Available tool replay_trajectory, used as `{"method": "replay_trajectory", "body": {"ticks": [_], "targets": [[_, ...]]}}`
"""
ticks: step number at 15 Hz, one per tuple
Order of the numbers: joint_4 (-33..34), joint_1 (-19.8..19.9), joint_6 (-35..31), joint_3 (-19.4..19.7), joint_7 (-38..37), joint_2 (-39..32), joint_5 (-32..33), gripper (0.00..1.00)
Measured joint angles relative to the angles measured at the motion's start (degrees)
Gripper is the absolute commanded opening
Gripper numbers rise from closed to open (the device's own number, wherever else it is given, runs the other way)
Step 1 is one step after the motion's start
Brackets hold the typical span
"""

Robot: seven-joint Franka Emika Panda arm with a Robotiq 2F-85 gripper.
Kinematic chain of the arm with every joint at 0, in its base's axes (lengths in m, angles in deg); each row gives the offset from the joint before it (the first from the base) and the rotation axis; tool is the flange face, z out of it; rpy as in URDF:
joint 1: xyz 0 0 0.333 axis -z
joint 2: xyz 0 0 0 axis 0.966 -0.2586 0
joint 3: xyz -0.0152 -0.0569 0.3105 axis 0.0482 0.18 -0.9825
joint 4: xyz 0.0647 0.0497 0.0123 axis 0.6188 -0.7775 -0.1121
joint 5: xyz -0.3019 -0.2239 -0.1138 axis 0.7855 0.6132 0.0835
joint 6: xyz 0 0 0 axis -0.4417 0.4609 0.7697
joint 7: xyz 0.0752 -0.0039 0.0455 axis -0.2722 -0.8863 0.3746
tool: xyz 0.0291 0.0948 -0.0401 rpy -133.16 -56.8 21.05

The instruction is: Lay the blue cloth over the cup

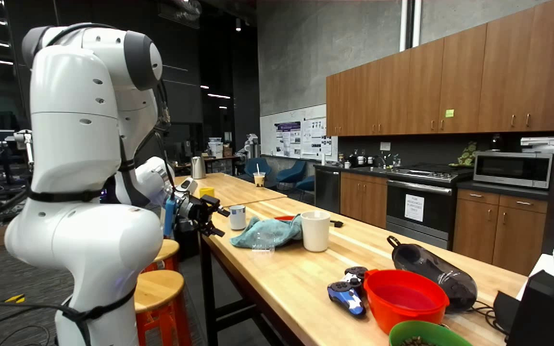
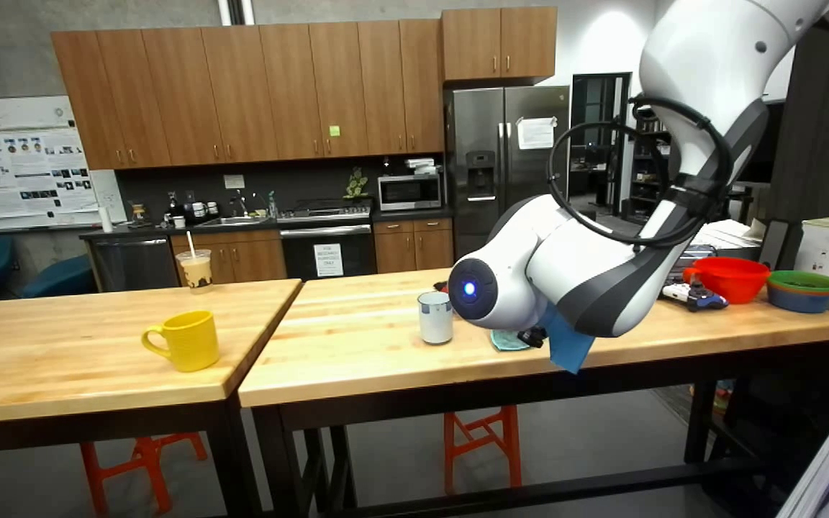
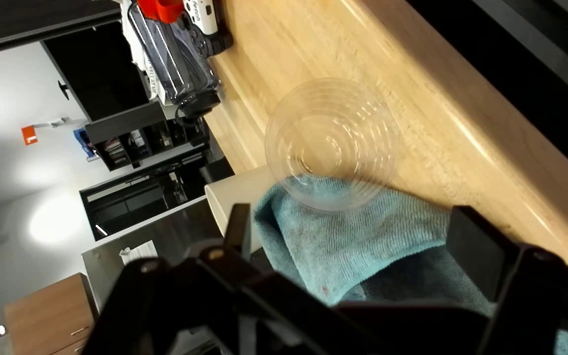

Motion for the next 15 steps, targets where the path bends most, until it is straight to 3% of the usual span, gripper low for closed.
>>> {"method": "replay_trajectory", "body": {"ticks": [8,15], "targets": [[1.13,1.02,0.48,4.63,-2.7,-1.29,12.4,1.0],[2.01,0.57,0.71,4.69,-10.59,-3.31,14.24,1.0]]}}
